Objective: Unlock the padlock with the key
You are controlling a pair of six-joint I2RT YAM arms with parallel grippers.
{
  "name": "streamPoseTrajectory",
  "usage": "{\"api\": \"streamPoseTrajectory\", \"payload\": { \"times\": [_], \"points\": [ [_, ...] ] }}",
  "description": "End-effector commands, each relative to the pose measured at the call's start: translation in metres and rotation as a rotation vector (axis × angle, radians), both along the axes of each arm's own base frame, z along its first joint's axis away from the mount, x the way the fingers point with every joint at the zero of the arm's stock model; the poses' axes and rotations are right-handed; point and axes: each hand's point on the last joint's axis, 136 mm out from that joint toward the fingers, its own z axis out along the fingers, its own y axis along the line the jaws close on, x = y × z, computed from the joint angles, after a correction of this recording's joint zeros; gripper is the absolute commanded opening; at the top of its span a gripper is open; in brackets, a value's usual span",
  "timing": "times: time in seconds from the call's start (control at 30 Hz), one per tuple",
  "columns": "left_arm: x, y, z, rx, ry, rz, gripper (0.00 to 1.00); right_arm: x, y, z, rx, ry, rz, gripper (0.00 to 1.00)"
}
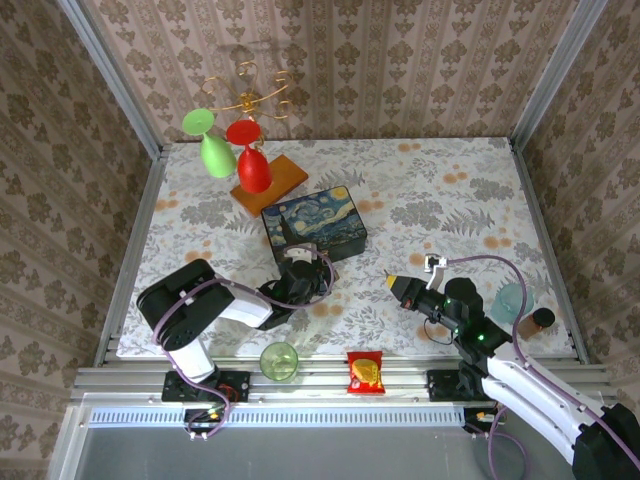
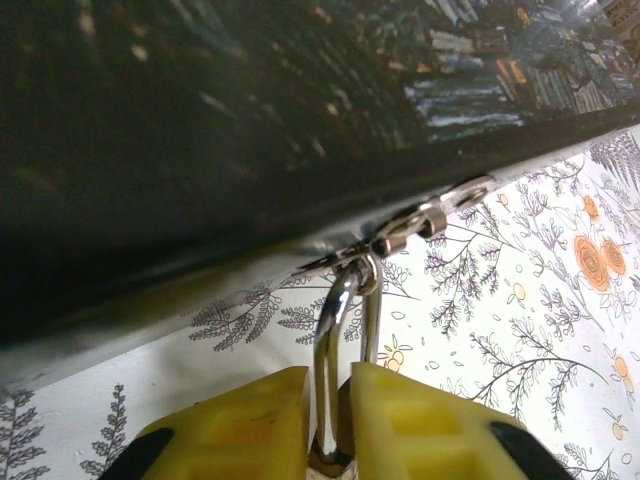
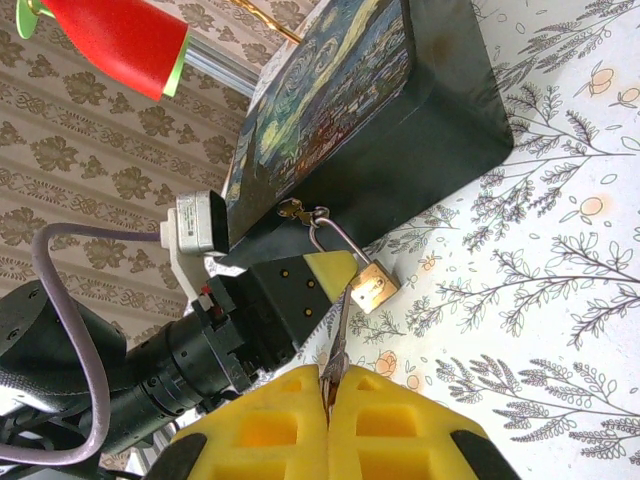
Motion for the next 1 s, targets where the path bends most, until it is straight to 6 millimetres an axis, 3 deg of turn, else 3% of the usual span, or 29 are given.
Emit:
{"api": "streamPoseTrajectory", "payload": {
  "times": [0.0, 0.27, 0.6, 0.73, 0.87, 0.97],
  "points": [
    [0.002, -0.001, 0.002, -0.012, -0.003, 0.002, 0.16, 0.004, -0.004, -0.004, -0.010, -0.002, -0.029, 0.00],
    [0.002, -0.001, 0.006, -0.029, 0.001, 0.003, 0.00, 0.009, -0.002, -0.016, 0.001, 0.047, -0.041, 0.00],
    [0.001, -0.010, 0.048, -0.183, -0.011, -0.001, 0.00, 0.025, 0.021, -0.030, 0.058, 0.110, -0.002, 0.00],
    [-0.001, -0.015, 0.063, -0.253, -0.007, -0.015, 0.00, 0.038, 0.044, -0.029, 0.131, 0.108, 0.079, 0.00],
    [0.000, -0.010, 0.057, -0.231, 0.006, -0.003, 0.00, 0.051, 0.071, -0.029, 0.251, 0.121, 0.173, 0.00],
    [0.000, -0.002, 0.044, -0.186, 0.017, 0.015, 0.00, 0.054, 0.082, -0.046, 0.231, 0.167, 0.193, 0.00]
  ]
}}
